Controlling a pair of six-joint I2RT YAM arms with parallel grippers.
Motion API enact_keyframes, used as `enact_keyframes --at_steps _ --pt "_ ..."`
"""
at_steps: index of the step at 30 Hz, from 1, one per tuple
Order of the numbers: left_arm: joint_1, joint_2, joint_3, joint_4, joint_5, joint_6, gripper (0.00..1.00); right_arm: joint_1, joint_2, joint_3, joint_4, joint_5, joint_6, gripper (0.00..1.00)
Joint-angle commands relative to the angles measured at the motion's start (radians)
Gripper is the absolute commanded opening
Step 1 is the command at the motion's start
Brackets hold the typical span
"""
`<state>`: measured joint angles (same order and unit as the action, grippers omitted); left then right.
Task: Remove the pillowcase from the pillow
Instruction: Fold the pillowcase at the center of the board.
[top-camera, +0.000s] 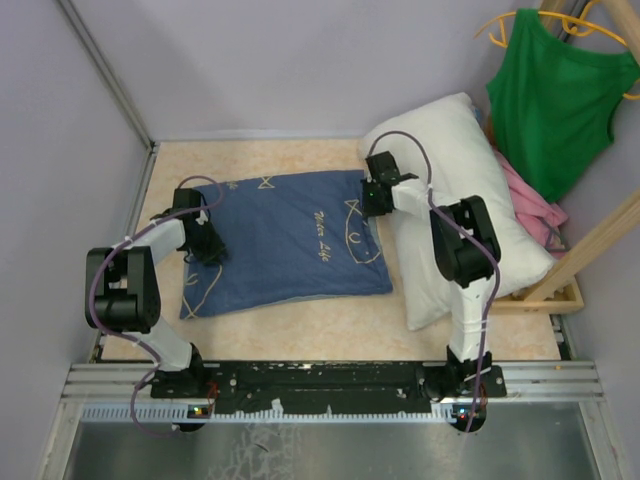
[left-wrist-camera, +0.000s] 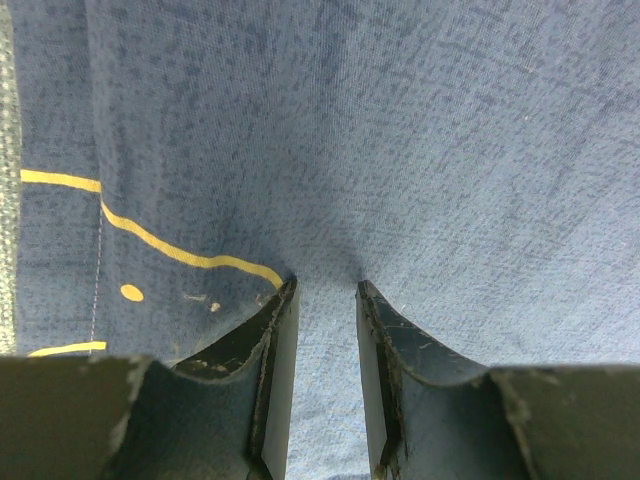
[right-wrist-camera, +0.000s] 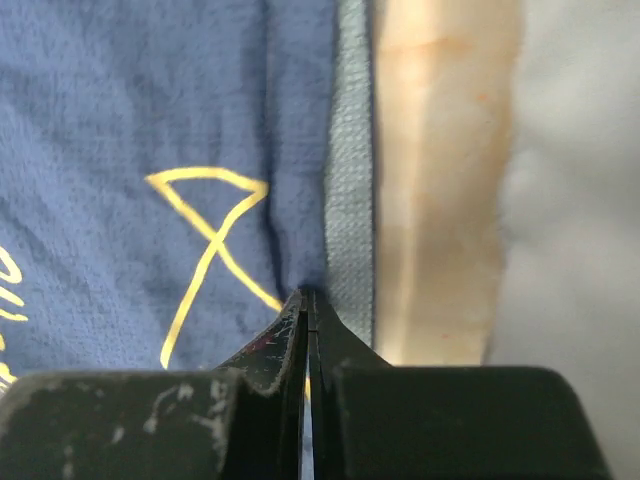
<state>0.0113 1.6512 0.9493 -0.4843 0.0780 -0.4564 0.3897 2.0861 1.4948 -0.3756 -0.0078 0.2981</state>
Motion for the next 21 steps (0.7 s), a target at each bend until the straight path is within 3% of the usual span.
enact_keyframes --at_steps 1,9,16,17,19,21 --pt "0.007 0.048 -0.012 -0.008 -0.044 0.002 0.37 -0.082 -0.006 -0.041 0.031 0.006 0.033 0.00" --pt "0.021 0.048 0.004 -0.020 -0.058 0.000 0.37 -0.136 -0.049 -0.019 0.025 0.022 0.020 0.00" --pt "0.024 0.053 -0.004 -0.005 -0.021 0.000 0.36 -0.048 -0.097 0.010 0.069 0.004 -0.015 0.00" --pt "0.024 0.055 -0.005 -0.004 -0.016 -0.001 0.36 -0.038 -0.082 0.028 0.053 -0.004 -0.014 0.01" --pt "0.024 0.053 -0.007 -0.002 -0.010 -0.001 0.36 -0.025 -0.058 0.047 0.035 -0.013 -0.012 0.18" --pt "0.023 0.048 -0.009 -0.002 -0.012 0.000 0.37 -0.019 -0.043 0.046 0.031 -0.012 -0.005 0.27"
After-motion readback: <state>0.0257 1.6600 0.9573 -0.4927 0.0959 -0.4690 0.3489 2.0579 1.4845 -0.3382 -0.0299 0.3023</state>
